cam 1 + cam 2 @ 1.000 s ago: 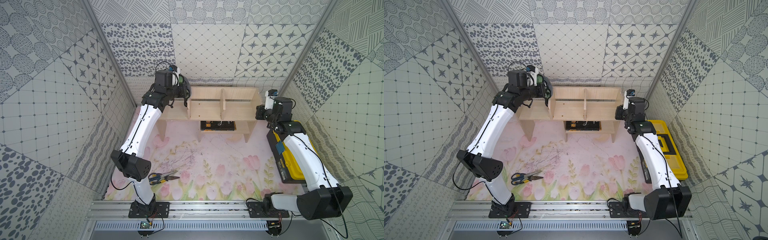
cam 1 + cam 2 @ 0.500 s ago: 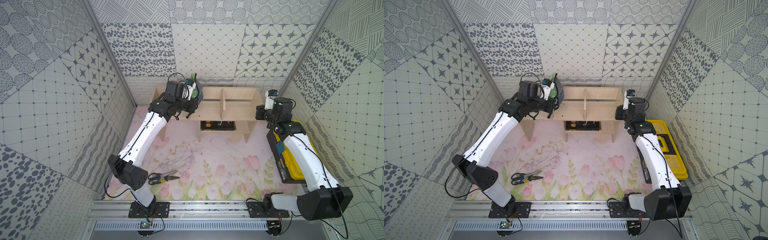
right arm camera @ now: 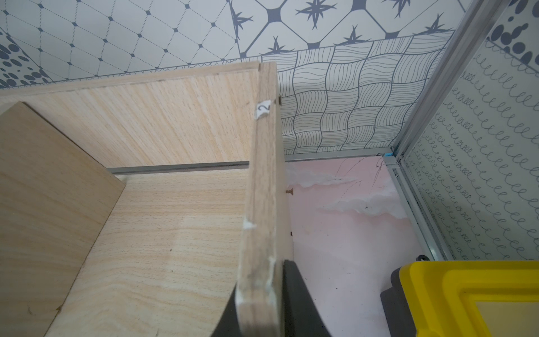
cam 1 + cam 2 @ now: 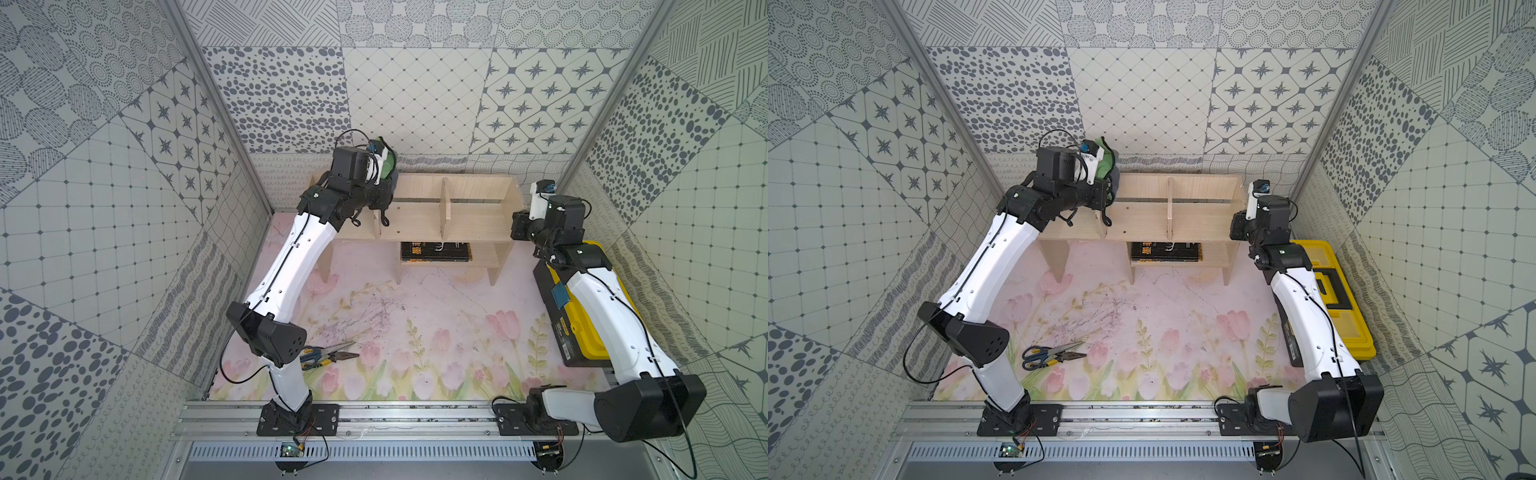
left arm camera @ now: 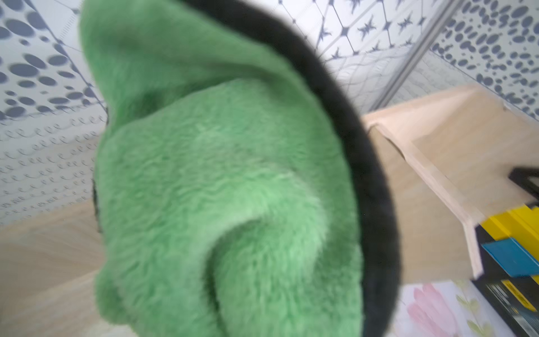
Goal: Wipe the bookshelf clean with a cloth
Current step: Wipe the dust from the shelf.
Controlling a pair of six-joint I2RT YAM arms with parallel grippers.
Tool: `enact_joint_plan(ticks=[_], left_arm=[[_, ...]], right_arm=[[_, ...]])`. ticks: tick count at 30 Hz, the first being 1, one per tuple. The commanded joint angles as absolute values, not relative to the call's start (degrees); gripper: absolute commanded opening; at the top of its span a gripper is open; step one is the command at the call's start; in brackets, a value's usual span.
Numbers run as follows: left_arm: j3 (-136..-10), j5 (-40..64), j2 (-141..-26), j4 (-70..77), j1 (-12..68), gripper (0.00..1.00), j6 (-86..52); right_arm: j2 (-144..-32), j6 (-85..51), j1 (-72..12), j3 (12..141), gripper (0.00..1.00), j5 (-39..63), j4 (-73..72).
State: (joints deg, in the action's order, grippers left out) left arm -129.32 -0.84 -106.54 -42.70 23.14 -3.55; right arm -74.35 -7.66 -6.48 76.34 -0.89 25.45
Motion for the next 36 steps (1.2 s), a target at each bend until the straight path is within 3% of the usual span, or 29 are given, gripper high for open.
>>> enact_joint_plan(ticks=[1, 16, 20, 27, 36], left_arm=[[-139.2, -8.6, -112.8, -44.6, 22.8, 0.0, -5.8], [-143.3, 17.0, -118.6, -43.9, 29.1, 0.0, -5.9], [-135.8, 17.4, -115.7, -43.9, 30.1, 0.0, -8.0], [-107.6, 10.6, -102.4, -32.9, 32.1, 0.0, -10.1], [-100.6, 5.8, -100.2, -32.8, 32.0, 0.0, -11.2]], right_arm=[[-72.6, -15.5, -10.5, 75.6, 0.0, 14.9, 24.5], [-72.1, -15.2, -10.5, 75.7, 0.0, 13.3, 25.1], [-72.2, -15.2, -10.5, 75.7, 0.0, 13.1, 25.1], [-72.3, -15.1, -10.5, 75.3, 0.0, 13.0, 25.1], [-72.1, -15.2, -10.5, 75.2, 0.0, 12.6, 25.0]])
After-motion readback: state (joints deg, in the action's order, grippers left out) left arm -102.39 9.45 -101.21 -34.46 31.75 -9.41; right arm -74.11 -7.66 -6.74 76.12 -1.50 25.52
